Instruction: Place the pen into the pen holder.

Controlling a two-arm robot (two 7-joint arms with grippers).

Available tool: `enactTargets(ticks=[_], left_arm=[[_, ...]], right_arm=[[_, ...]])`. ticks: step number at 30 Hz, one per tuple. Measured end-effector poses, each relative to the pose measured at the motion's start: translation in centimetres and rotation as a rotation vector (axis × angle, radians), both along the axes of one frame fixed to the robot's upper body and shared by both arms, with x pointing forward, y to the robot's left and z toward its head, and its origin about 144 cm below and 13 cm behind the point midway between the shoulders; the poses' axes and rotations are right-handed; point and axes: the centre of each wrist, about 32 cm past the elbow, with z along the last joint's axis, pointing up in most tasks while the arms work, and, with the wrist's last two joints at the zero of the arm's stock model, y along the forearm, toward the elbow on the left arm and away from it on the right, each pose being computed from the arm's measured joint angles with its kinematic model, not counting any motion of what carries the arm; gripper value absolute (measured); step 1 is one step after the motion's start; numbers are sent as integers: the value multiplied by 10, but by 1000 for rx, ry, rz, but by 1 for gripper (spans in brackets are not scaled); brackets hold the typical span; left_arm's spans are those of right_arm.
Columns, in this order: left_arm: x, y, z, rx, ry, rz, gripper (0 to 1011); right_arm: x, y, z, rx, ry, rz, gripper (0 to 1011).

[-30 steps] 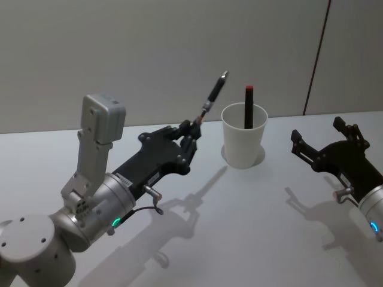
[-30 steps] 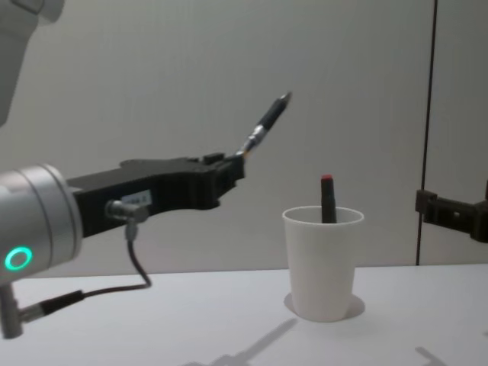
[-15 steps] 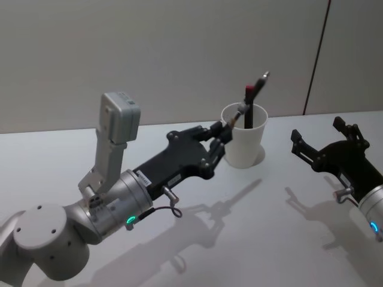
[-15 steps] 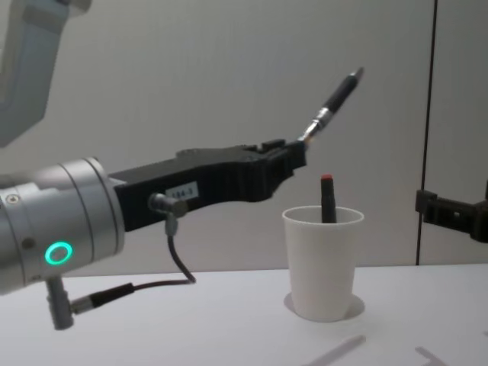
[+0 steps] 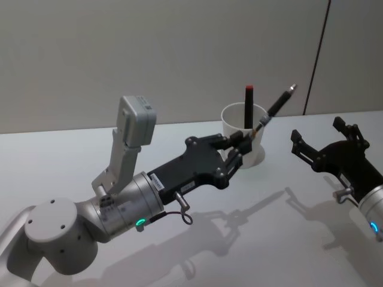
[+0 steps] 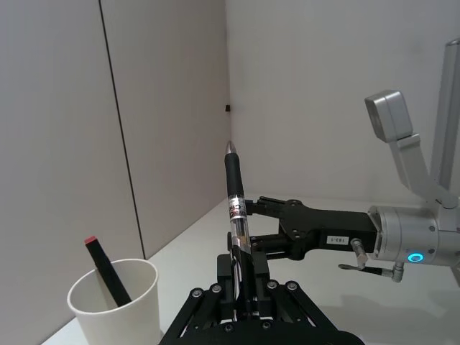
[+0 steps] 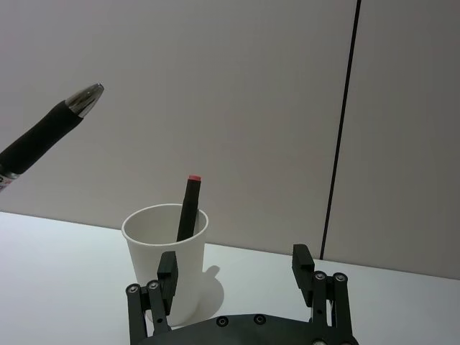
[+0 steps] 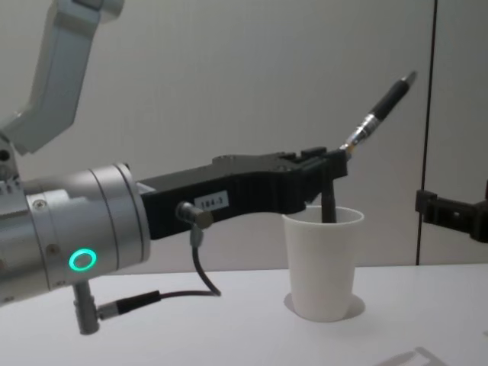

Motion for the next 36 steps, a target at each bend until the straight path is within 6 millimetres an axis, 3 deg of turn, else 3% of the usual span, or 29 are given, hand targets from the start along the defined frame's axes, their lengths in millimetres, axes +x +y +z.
enactTargets(ticks=[36], left_arm=[[5, -6, 0, 13, -2, -60, 166]], right_arm=[[-5, -4, 5, 37, 12, 60, 1001]])
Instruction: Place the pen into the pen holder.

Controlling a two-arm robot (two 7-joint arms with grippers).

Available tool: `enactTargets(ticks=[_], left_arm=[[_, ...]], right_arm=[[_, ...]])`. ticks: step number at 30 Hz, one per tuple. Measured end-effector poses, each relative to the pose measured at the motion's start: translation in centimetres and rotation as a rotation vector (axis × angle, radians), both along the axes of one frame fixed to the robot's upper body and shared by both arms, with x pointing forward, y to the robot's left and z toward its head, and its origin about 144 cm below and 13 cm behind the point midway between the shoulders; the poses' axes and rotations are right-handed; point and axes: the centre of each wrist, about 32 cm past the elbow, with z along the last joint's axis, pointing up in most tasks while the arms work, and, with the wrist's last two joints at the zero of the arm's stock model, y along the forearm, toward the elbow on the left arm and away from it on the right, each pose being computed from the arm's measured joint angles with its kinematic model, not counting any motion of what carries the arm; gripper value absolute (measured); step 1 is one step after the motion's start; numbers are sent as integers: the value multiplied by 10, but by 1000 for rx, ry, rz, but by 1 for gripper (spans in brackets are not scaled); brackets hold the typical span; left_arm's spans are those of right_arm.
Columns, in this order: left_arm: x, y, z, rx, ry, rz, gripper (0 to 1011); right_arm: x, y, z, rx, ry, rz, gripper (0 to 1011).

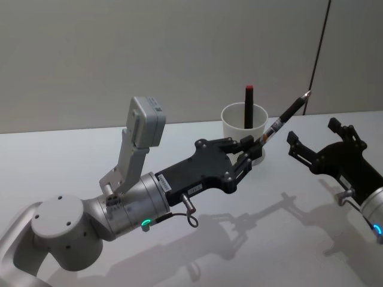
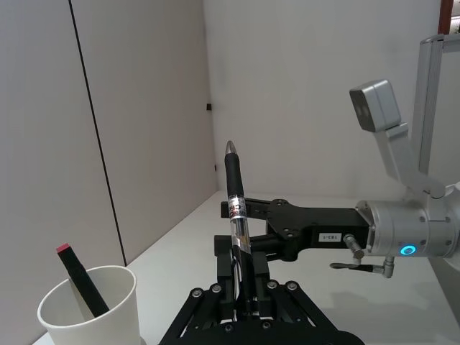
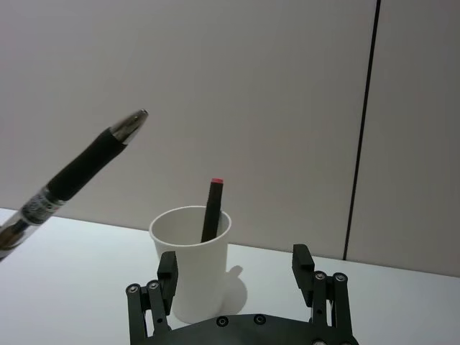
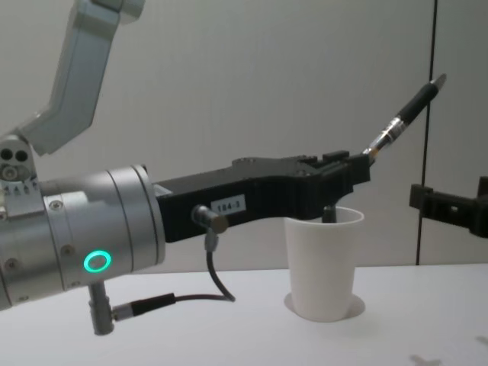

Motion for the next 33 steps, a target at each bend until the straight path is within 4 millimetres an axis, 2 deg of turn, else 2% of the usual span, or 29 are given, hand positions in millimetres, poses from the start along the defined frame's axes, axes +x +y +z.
enactTargets(ticks=[33], left_arm=[[0, 0, 0, 0, 0, -3, 166]], right_arm=[[-38, -39, 35, 291, 111, 193, 1001]])
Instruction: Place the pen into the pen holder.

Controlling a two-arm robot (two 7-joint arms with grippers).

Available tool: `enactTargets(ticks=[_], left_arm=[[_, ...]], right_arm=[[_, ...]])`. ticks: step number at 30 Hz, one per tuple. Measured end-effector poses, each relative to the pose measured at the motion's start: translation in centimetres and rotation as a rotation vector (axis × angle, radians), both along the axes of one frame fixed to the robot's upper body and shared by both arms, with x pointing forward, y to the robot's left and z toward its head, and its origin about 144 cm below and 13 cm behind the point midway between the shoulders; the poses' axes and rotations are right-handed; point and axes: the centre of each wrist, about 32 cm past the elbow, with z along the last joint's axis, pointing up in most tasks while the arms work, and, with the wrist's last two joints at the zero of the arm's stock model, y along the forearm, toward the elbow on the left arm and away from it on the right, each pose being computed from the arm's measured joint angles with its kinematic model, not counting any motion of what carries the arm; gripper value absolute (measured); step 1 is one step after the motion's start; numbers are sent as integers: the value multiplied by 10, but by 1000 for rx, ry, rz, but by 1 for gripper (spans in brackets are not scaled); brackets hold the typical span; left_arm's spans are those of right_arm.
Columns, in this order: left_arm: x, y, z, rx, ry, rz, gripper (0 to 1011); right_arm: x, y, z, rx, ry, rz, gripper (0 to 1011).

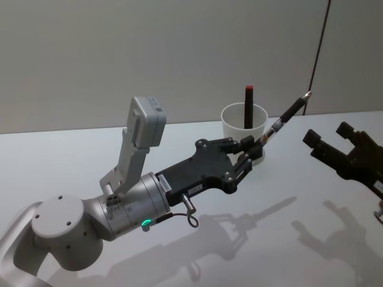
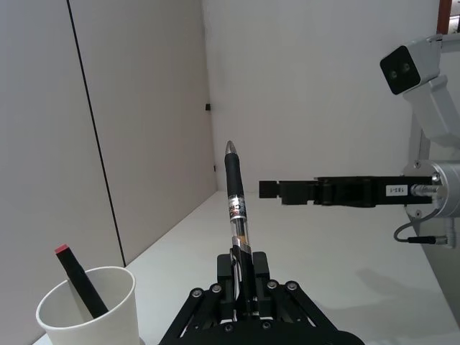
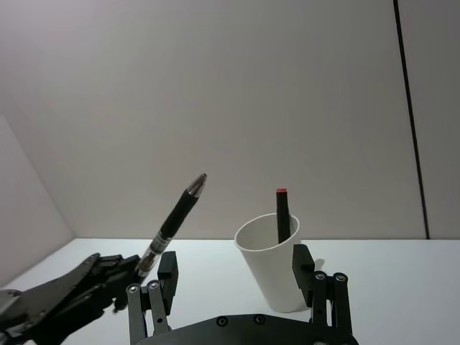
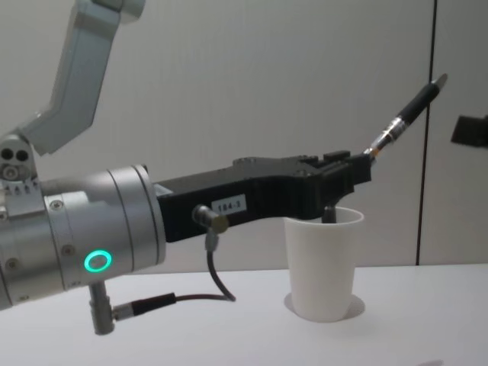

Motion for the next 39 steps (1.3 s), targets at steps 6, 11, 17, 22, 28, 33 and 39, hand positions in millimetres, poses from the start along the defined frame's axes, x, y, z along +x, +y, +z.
enactTargets(ticks=[6, 11, 17, 22, 28, 33, 39], left_arm=[[0, 0, 0, 0, 0, 0, 166], [0, 0, 0, 0, 0, 0, 166], [0, 0, 0, 0, 0, 0, 166], [0, 0, 0, 0, 0, 0, 166], [0, 0, 0, 0, 0, 0, 166], [0, 0, 0, 0, 0, 0, 166], [0, 0, 0, 0, 0, 0, 166]], right_arm=[[-3, -5, 5, 63, 30, 41, 1001], [-5, -6, 9, 122, 58, 81, 1001], [-4, -3, 11, 168, 80, 107, 1001], [-2, 3, 12, 204, 99, 123, 1001], [0, 10, 11, 229, 121, 126, 1001], [2, 15, 10, 242, 137, 124, 1001], [5, 21, 9, 252, 153, 120, 1002]])
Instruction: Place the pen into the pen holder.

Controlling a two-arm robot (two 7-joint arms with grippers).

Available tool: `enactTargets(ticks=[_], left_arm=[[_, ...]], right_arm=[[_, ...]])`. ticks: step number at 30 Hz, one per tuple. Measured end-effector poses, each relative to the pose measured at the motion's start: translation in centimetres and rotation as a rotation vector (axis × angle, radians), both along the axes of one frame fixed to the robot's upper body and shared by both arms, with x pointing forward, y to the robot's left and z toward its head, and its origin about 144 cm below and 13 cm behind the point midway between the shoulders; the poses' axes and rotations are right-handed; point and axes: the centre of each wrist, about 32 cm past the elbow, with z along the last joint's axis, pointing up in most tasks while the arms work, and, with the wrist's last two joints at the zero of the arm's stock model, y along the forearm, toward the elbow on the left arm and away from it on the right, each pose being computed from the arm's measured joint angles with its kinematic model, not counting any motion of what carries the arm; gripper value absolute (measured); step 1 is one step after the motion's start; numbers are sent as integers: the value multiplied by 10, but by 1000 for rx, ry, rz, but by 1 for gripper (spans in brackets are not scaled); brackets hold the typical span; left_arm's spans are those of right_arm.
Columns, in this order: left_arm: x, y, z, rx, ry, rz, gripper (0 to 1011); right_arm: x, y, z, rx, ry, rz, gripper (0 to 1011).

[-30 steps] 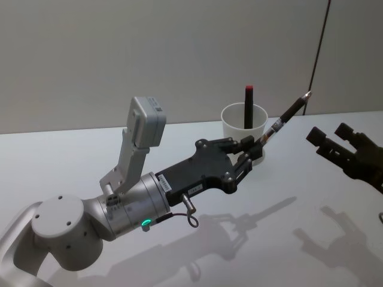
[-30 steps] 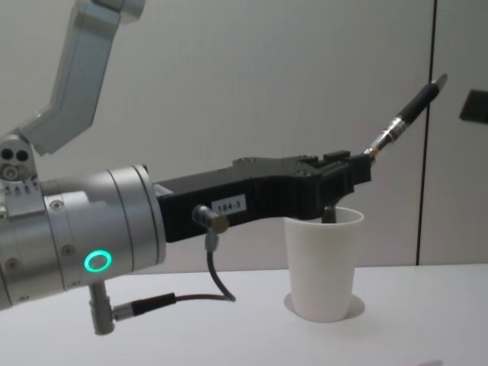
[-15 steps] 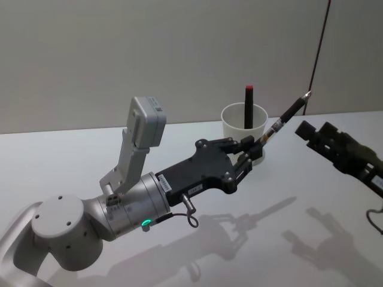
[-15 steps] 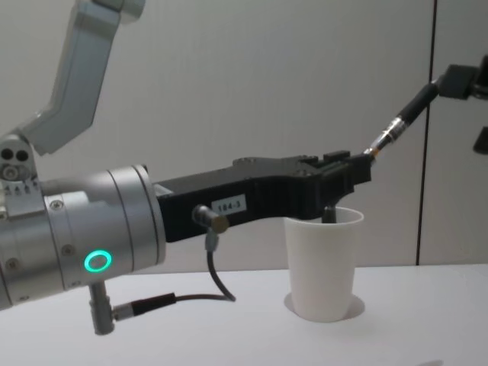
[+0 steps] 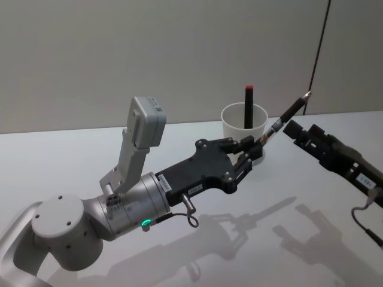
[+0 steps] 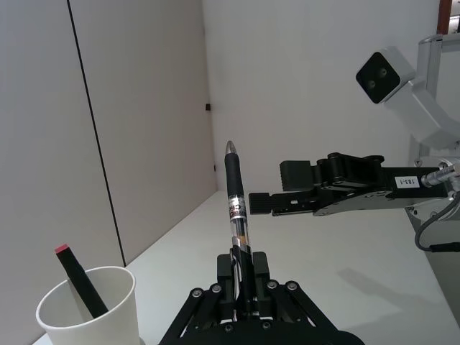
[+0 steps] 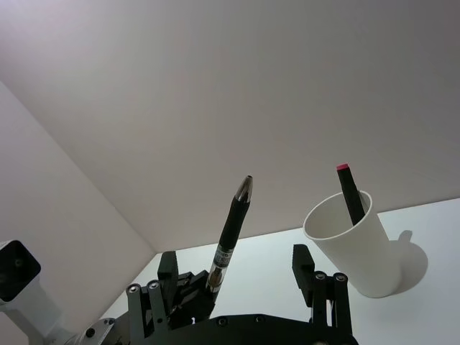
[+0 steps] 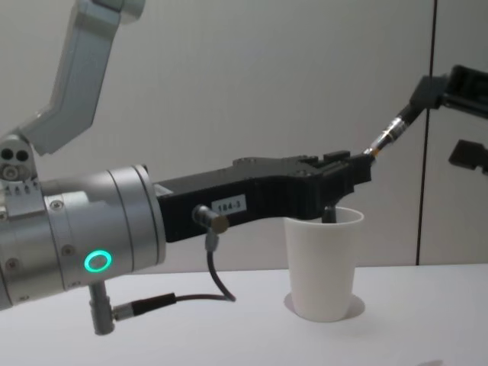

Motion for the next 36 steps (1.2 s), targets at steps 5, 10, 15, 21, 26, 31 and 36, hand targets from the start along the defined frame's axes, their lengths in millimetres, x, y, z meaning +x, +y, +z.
enactTargets(ticks=[5, 10, 15, 21, 26, 31, 36], left_arm=[[0, 0, 0, 0, 0, 0, 166], [0, 0, 0, 0, 0, 0, 166], [0, 0, 0, 0, 0, 0, 166], [0, 0, 0, 0, 0, 0, 166], [0, 0, 0, 0, 0, 0, 166], [0, 0, 0, 0, 0, 0, 166], [0, 0, 0, 0, 0, 0, 166]], right_arm=[[2, 4, -1, 6, 7, 1, 1001], [5, 8, -2, 10, 9, 2, 1001], [8, 12, -3, 15, 7, -3, 1001], [10, 17, -4, 21, 1, -23, 1001], [13, 20, -5, 24, -5, -39, 1001], [16, 24, -6, 30, -12, -57, 1001], [19, 28, -6, 35, -19, -63, 1001]])
